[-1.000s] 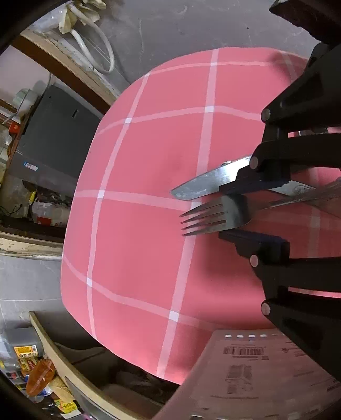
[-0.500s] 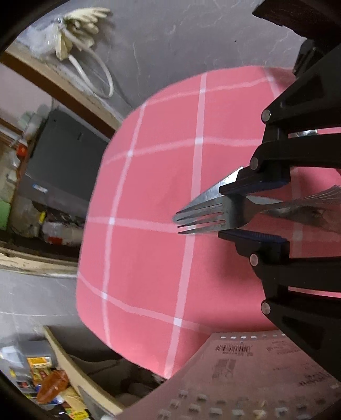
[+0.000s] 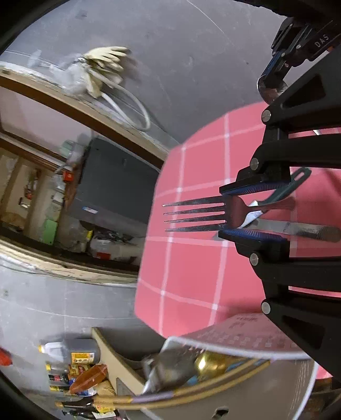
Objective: Organize utensils
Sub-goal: 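Carry fork and spoon into the white holder while opening both tools, then move both tools back over the two knives, then grasp the silver butter knife with the left tool while the right tool grasps the green-handled knife, then lift both knives and carry them toward the white holder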
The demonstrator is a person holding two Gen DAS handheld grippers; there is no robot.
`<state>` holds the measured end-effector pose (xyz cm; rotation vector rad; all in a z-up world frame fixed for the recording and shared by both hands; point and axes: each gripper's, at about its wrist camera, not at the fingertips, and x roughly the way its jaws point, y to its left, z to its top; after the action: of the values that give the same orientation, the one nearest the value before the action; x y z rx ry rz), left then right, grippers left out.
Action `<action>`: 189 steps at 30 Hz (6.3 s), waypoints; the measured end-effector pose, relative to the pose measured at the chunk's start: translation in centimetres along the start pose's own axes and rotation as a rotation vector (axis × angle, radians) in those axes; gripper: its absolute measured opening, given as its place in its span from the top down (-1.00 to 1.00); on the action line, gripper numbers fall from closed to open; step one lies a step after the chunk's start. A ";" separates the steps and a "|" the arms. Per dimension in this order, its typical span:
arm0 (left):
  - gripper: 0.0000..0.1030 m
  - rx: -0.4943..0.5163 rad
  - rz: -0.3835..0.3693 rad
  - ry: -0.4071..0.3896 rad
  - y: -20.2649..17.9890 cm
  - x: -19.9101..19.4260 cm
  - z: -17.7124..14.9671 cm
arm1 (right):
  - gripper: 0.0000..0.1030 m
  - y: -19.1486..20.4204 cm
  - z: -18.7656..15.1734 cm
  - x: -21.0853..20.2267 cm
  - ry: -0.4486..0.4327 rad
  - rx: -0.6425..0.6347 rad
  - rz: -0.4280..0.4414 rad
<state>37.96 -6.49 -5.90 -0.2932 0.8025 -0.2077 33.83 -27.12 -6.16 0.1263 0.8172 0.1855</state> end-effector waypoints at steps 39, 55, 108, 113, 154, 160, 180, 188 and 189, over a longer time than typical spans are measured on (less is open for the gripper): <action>0.54 0.045 0.091 -0.243 11.3 -15.3 5.1 | 0.94 24.0 10.0 -0.6 -0.278 -0.492 0.039; 0.53 0.015 0.066 -0.151 13.4 -12.8 2.6 | 0.94 24.7 7.6 1.6 -0.155 -0.508 0.117; -1.00 0.171 0.047 -0.325 -0.6 -11.5 -1.1 | -0.98 1.7 3.7 -8.3 -0.389 -0.003 0.024; -1.00 0.196 0.074 -0.274 -2.3 -8.9 -1.4 | -0.98 -1.0 3.0 -7.2 -0.340 0.018 -0.001; 0.47 0.061 0.065 0.394 0.7 9.6 -5.0 | 0.31 1.6 -4.5 12.1 0.227 -0.131 0.240; 0.54 0.020 0.021 0.431 1.6 10.4 -5.2 | 0.32 2.2 -4.4 13.1 0.265 -0.163 0.270; 0.66 -0.015 -0.027 0.450 3.0 10.7 -4.8 | 0.69 3.5 -4.0 13.9 0.331 -0.198 0.218; 0.66 0.006 -0.031 0.488 2.2 11.4 -4.6 | 0.69 2.3 -4.8 11.0 0.325 -0.088 0.131; 0.66 0.018 -0.026 0.496 2.0 11.5 -4.5 | 0.69 2.2 -5.1 10.8 0.326 -0.080 0.125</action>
<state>42.62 -8.81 -17.29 -0.2370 1.2864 -0.3182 37.06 -22.53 -16.88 0.0725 1.1262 0.3625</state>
